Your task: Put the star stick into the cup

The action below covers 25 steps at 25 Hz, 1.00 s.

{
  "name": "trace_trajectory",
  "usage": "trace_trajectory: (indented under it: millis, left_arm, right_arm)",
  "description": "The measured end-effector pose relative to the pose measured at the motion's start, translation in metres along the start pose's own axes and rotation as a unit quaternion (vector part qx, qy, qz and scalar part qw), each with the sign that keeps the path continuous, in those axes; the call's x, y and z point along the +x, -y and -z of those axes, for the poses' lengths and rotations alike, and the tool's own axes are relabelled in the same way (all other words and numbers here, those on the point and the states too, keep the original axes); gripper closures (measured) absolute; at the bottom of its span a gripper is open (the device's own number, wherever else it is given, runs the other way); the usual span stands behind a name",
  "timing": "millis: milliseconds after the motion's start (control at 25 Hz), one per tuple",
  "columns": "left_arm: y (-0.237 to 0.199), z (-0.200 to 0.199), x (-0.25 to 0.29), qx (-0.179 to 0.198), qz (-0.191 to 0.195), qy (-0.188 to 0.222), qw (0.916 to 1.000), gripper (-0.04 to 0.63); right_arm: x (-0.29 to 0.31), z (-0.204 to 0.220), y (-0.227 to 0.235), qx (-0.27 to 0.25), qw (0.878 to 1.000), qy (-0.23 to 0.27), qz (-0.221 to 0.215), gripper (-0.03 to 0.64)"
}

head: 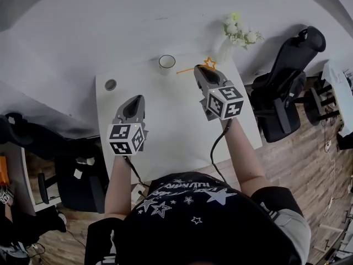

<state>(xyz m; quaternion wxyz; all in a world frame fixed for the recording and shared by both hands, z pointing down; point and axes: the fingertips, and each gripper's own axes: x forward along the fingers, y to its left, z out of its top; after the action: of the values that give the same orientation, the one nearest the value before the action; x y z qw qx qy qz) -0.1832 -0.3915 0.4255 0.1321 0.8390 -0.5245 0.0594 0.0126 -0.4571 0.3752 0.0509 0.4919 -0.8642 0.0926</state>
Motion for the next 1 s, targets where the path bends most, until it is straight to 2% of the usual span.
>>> trace_trajectory:
  millis: [120, 320, 480, 1000]
  left_arm:
    - [-0.011, 0.002, 0.012, 0.001, -0.003, -0.006, 1.0000, 0.592]
    - [-0.021, 0.012, 0.035, 0.023, -0.001, -0.024, 0.9994, 0.592]
    - [-0.028, 0.017, 0.052, 0.028, 0.001, -0.031, 0.9991, 0.592]
    - [-0.060, 0.034, 0.091, 0.005, 0.007, -0.052, 0.9986, 0.592]
  right_arm:
    - [0.019, -0.001, 0.007, 0.002, 1.000, -0.001, 0.008, 0.583]
    - [0.053, 0.003, 0.019, 0.008, 1.000, -0.003, 0.021, 0.584]
    - [0.082, 0.011, 0.020, 0.001, 1.000, -0.020, 0.014, 0.583]
    - [0.149, 0.062, 0.028, 0.029, 0.997, -0.066, 0.007, 0.583]
